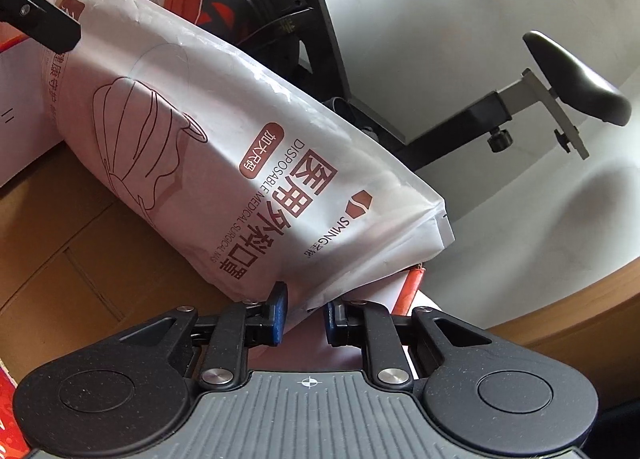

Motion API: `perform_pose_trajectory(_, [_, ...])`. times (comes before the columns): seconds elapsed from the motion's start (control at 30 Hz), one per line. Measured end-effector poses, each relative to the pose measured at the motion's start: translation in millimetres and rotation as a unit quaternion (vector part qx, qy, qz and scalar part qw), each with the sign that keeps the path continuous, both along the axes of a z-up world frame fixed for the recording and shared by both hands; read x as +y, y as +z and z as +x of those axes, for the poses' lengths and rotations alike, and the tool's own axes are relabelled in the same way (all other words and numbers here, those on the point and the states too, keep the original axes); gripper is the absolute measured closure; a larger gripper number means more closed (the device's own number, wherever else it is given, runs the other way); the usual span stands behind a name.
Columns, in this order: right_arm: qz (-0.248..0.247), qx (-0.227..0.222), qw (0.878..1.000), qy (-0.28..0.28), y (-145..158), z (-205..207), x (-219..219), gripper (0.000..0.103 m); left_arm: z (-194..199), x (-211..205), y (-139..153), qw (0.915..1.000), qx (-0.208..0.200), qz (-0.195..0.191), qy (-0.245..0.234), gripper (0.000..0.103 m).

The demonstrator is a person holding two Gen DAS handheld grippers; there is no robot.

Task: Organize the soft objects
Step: 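Lift the mask bag with the left gripper and lower it into the red box, then open the left gripper and withdraw it from the box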

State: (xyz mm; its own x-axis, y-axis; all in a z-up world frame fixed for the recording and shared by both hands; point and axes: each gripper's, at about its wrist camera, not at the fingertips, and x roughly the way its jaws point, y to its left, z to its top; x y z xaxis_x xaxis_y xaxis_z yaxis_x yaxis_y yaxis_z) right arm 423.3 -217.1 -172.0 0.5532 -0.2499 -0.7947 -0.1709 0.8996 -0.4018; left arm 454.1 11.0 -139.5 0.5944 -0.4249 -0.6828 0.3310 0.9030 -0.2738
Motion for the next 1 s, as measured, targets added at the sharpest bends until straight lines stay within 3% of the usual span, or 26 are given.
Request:
perform_pose_trajectory(0.23, [0.012,-0.017,1.000,0.003,22.5,-10.9,0.1,0.079,-12.3,-1.6,25.3,0.9986,-0.047,0.017,0.017,0.052])
perform_pose_trajectory(0.43, [0.075,-0.050,0.996,-0.027,54.2,-27.1,-4.5,0.066,-37.3,-15.9,38.9,0.9939,-0.093,0.057,0.007,0.050])
perform_pose_trajectory(0.57, [0.121,-0.093,0.987,-0.053,77.5,-47.8,-2.2,0.042,-60.1,-16.1,53.7,0.9912,-0.117,0.062,0.003,0.015])
perform_pose_trajectory(0.7, [0.153,-0.132,0.977,-0.068,100.8,-69.9,2.8,0.018,-83.9,-8.2,73.1,0.9878,-0.146,0.046,0.029,0.002])
perform_pose_trajectory(0.77, [0.167,-0.149,0.972,-0.067,112.1,-81.7,5.5,0.005,-95.5,-4.2,80.7,0.9863,-0.150,0.045,0.052,0.000])
perform_pose_trajectory(0.83, [0.183,-0.171,0.966,-0.060,124.0,-95.1,7.9,0.001,-104.7,0.1,86.2,0.9867,-0.139,0.043,0.073,0.000])
perform_pose_trajectory(1.0, [0.205,-0.200,0.955,-0.074,148.6,-123.4,14.6,0.000,-133.5,5.2,98.6,0.9818,-0.155,0.063,0.090,0.000])
